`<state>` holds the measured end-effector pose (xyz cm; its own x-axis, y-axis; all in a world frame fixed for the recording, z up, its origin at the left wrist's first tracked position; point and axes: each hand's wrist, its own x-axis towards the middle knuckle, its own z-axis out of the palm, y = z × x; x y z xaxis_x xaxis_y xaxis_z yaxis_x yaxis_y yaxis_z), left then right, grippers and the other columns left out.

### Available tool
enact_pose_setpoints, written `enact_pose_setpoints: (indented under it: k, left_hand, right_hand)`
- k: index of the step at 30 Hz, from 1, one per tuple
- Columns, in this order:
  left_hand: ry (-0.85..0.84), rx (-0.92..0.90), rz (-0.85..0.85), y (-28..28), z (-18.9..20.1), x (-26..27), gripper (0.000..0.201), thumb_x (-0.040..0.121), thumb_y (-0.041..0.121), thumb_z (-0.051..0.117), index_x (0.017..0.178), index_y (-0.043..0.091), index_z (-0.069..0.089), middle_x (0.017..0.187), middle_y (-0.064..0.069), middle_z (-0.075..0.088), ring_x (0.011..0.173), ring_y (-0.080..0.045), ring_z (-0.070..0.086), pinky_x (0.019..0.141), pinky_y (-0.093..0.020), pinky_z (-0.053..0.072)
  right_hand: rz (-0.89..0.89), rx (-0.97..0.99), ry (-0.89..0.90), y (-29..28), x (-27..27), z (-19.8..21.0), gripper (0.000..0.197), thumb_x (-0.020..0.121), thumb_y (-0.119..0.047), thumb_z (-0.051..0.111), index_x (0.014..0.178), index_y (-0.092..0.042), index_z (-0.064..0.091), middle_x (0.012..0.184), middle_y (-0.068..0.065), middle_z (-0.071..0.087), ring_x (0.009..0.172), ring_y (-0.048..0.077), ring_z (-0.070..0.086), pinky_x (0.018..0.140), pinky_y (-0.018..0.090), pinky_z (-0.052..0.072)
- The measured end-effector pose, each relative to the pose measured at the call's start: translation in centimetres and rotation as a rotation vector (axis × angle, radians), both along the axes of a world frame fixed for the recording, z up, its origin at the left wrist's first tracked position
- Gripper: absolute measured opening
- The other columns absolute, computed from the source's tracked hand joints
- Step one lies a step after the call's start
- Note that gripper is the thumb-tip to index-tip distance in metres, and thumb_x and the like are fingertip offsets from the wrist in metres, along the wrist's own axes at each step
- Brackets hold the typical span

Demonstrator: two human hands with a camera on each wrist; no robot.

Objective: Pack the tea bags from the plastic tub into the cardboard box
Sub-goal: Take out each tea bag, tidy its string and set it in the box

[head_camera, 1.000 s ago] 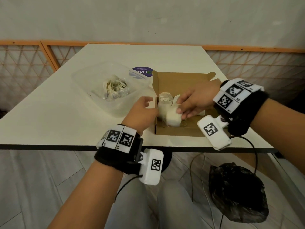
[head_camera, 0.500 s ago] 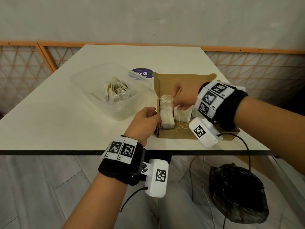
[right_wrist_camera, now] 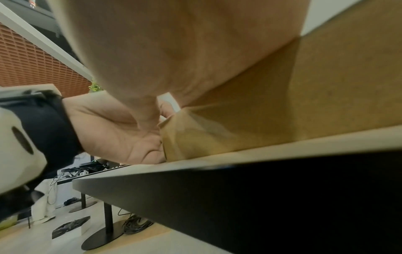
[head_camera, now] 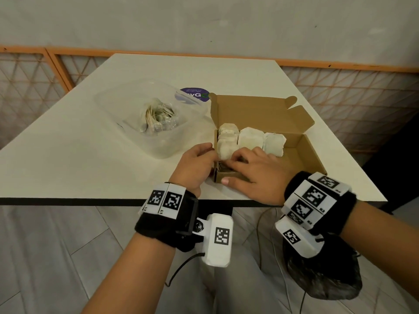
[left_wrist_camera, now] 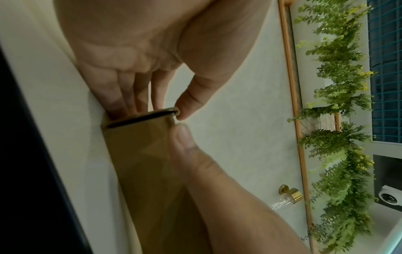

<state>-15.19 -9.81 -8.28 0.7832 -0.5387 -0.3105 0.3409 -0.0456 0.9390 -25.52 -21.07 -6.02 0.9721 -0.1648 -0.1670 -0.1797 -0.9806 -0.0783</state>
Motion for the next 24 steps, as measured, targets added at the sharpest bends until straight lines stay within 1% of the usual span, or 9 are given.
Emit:
enact_pose_setpoints:
  k: [2,5,8,11,15,19,21,23,24]
  left_hand:
    - [-0.005,0.004,0.004,0.0,0.0,0.0,0.042,0.085,0.004,0.057,0.127,0.009,0.054,0.113,-0.011,0.06,0.093,-0.019,0.055,0.08,-0.031,0.045]
    - [-0.017,0.013,0.007,-0.1,-0.1,0.0,0.039,0.086,0.004,0.056,0.125,0.01,0.055,0.107,-0.008,0.059,0.091,-0.018,0.054,0.081,-0.031,0.044]
    - [-0.038,0.024,0.003,0.0,-0.1,0.0,0.039,0.086,0.006,0.056,0.125,0.011,0.056,0.104,-0.008,0.058,0.086,-0.015,0.053,0.079,-0.03,0.045]
    - [-0.056,0.044,0.0,0.0,-0.2,0.0,0.04,0.086,0.007,0.055,0.125,0.012,0.056,0.111,-0.01,0.061,0.093,-0.018,0.055,0.089,-0.034,0.048]
    - [-0.04,0.033,0.003,0.0,-0.3,0.0,0.038,0.086,0.007,0.055,0.124,0.011,0.056,0.105,-0.007,0.06,0.093,-0.018,0.056,0.092,-0.035,0.049]
    - [-0.022,0.006,-0.009,0.2,-0.2,0.0,0.04,0.086,0.009,0.057,0.126,0.009,0.055,0.11,-0.011,0.06,0.096,-0.022,0.056,0.097,-0.039,0.047]
    - [-0.038,0.009,-0.012,0.2,-0.3,0.0,0.037,0.083,0.011,0.059,0.119,0.012,0.058,0.112,-0.012,0.061,0.097,-0.023,0.057,0.093,-0.041,0.047]
    - [-0.043,0.0,-0.007,0.1,-0.4,0.0,0.026,0.083,0.009,0.058,0.109,0.015,0.06,0.107,-0.011,0.062,0.093,-0.023,0.057,0.083,-0.038,0.048]
    - [-0.041,-0.003,-0.004,0.1,-0.4,0.1,0.025,0.084,0.007,0.057,0.108,0.015,0.06,0.105,-0.01,0.062,0.091,-0.023,0.057,0.08,-0.037,0.047]
  right_hand:
    - [-0.005,-0.015,0.003,0.1,0.1,0.1,0.063,0.086,-0.07,0.02,0.139,-0.038,0.034,0.14,-0.011,0.03,0.124,0.016,0.027,0.099,0.037,0.026]
    - [-0.02,0.019,-0.014,0.3,0.3,0.6,0.063,0.086,-0.069,0.021,0.141,-0.04,0.029,0.148,-0.012,0.021,0.131,0.017,0.022,0.104,0.04,0.021]
    - [-0.014,-0.011,-0.011,0.6,0.7,0.6,0.069,0.083,-0.074,0.015,0.143,-0.04,0.024,0.153,-0.015,0.016,0.133,0.018,0.02,0.104,0.041,0.019]
    - [-0.066,-0.024,0.025,1.0,1.4,0.2,0.072,0.083,-0.074,0.013,0.144,-0.037,0.023,0.153,-0.017,0.018,0.132,0.018,0.023,0.102,0.04,0.02]
    - [-0.113,-0.016,-0.008,1.4,1.7,0.2,0.074,0.081,-0.075,0.015,0.144,-0.036,0.023,0.154,-0.012,0.017,0.134,0.02,0.021,0.103,0.041,0.018]
    - [-0.224,0.117,-0.111,0.8,1.5,0.6,0.066,0.088,-0.065,0.023,0.146,-0.033,0.019,0.153,-0.011,0.016,0.136,0.02,0.017,0.105,0.041,0.018]
    - [-0.294,0.194,-0.131,0.3,1.6,0.9,0.061,0.092,-0.058,0.024,0.146,-0.032,0.018,0.153,-0.012,0.017,0.137,0.02,0.016,0.106,0.043,0.017]
    - [-0.32,0.228,-0.108,0.1,2.0,0.8,0.059,0.093,-0.054,0.024,0.147,-0.031,0.018,0.154,-0.012,0.017,0.138,0.02,0.014,0.106,0.044,0.016]
    - [-0.322,0.234,-0.089,0.1,2.2,0.6,0.059,0.093,-0.054,0.023,0.147,-0.031,0.017,0.155,-0.012,0.016,0.139,0.02,0.014,0.106,0.044,0.016]
